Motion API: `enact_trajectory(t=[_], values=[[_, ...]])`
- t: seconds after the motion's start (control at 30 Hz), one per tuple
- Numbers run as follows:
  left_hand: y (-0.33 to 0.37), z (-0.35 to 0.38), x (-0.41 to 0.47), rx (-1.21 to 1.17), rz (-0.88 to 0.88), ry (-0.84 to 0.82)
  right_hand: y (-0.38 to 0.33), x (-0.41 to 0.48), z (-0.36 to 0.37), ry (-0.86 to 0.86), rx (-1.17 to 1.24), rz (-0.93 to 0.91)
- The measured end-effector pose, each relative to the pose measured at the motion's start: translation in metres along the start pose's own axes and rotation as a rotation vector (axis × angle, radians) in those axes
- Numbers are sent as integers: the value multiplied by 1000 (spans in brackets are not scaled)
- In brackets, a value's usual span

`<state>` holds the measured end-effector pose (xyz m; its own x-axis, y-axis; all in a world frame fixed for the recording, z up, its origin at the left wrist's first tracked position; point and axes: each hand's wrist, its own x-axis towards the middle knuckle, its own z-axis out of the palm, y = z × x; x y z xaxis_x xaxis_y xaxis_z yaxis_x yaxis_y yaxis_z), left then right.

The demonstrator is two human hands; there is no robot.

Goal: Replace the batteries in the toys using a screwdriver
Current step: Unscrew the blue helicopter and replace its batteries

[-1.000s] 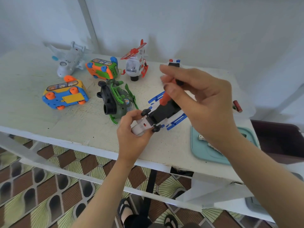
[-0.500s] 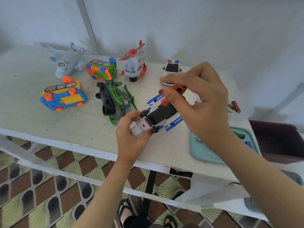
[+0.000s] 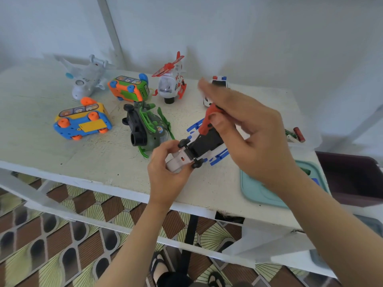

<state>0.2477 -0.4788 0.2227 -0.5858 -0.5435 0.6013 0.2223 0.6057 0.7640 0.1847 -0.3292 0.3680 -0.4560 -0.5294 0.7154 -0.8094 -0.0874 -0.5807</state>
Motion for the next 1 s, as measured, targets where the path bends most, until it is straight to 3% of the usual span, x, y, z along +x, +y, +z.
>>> enact_trajectory(t=[0.1, 0.2, 0.3, 0.43, 0.5, 0.67, 0.87, 1.0], values=[[0, 0, 0, -5, -6, 6, -3, -1, 2, 70, 76, 78], [1, 0, 1, -21, -18, -3, 2, 0, 1, 201, -123, 12], [1, 0, 1, -20, -12, -3, 7, -1, -2, 150, -225, -55], [1, 0, 1, -16, -10, -4, 3, -5, -5, -15, -74, -3], [1, 0, 1, -16, -9, -2, 1, -6, -5, 13, -34, 17], [-1, 0, 0, -21, -7, -3, 3, -6, 0, 174, -294, 0], [-1, 0, 0, -11, 3, -6, -1, -6, -2, 97, 32, 90], [-1, 0, 0, -5, 0, -1, -3, -5, 2, 252, -66, 113]])
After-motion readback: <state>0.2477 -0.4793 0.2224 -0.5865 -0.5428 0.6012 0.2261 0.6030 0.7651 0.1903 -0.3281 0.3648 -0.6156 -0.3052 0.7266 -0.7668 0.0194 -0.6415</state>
